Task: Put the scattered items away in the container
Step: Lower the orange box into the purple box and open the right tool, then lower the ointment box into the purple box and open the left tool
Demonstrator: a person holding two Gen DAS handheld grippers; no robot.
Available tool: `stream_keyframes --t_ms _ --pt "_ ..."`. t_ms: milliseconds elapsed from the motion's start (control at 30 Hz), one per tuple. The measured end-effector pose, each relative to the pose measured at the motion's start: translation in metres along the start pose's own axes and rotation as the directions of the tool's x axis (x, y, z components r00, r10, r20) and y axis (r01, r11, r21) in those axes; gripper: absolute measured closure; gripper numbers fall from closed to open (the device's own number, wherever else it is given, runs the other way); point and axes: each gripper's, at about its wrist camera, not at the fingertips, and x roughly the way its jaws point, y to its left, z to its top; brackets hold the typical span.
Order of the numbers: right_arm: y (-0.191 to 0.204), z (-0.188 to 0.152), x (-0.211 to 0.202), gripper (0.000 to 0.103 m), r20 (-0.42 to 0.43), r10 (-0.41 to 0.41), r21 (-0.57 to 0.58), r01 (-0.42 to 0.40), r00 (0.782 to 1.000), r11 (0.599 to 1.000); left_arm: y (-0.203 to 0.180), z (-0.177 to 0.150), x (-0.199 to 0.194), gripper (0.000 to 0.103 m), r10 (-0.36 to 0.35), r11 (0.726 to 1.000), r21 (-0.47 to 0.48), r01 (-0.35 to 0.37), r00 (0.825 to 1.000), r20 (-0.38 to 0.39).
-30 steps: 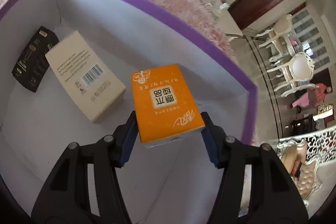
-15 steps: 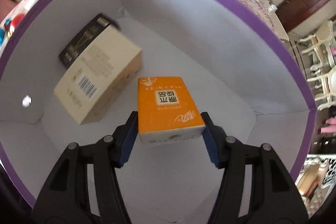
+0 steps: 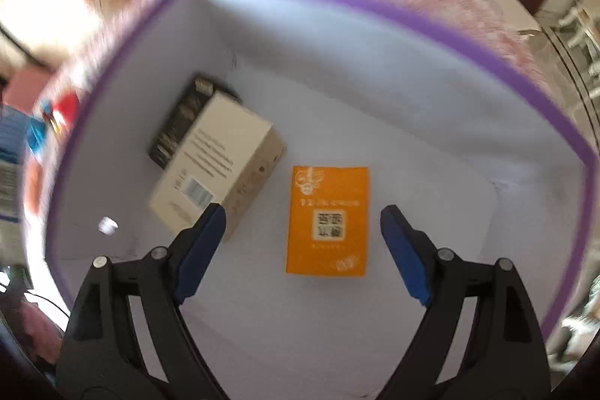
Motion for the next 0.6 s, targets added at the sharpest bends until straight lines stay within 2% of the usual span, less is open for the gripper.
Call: stream_keyframes --t_ms 67,133,200,267,300,400,500,600 --pt "-0.012 -0.018 -0.032 0.017 0.116 0.004 0.060 -0.011 0.993 0.998 -0.010 0.003 0.007 0.068 -0.026 1.000 0.007 0.026 0.999 -0.020" --pt "-0.023 -0.040 -0.064 0.017 0.226 0.001 0.111 -0.026 0.974 0.993 -0.019 0.007 0.015 0.068 -0.063 0.998 0.008 0.064 0.997 -0.042" --pt "-0.024 -0.063 -0.095 0.017 0.326 -0.054 0.151 0.005 0.944 0.989 -0.033 0.013 0.028 0.068 -0.110 0.994 0.000 0.110 0.991 -0.074" --pt "-0.028 -0.088 -0.122 0.016 0.411 -0.115 0.192 0.038 0.904 0.981 -0.046 0.020 0.040 0.068 -0.132 0.991 -0.007 0.132 0.986 -0.099" --pt "-0.024 -0.082 -0.130 0.016 0.429 -0.139 0.206 0.054 0.892 0.977 -0.054 0.023 0.046 0.068 -0.141 0.990 -0.011 0.141 0.984 -0.112" --pt "-0.031 -0.108 -0.147 0.014 0.471 -0.223 0.259 0.109 0.854 0.960 -0.075 0.032 0.071 0.068 -0.193 0.980 -0.072 0.184 0.967 -0.166" --pt "-0.038 -0.125 -0.161 0.014 0.493 -0.268 0.293 0.132 0.827 0.947 -0.096 0.038 0.096 0.068 -0.221 0.971 -0.135 0.195 0.950 -0.222" --pt "-0.041 -0.131 -0.169 0.013 0.497 -0.293 0.309 0.150 0.817 0.939 -0.114 0.042 0.120 0.068 -0.206 0.971 -0.172 0.165 0.943 -0.261"
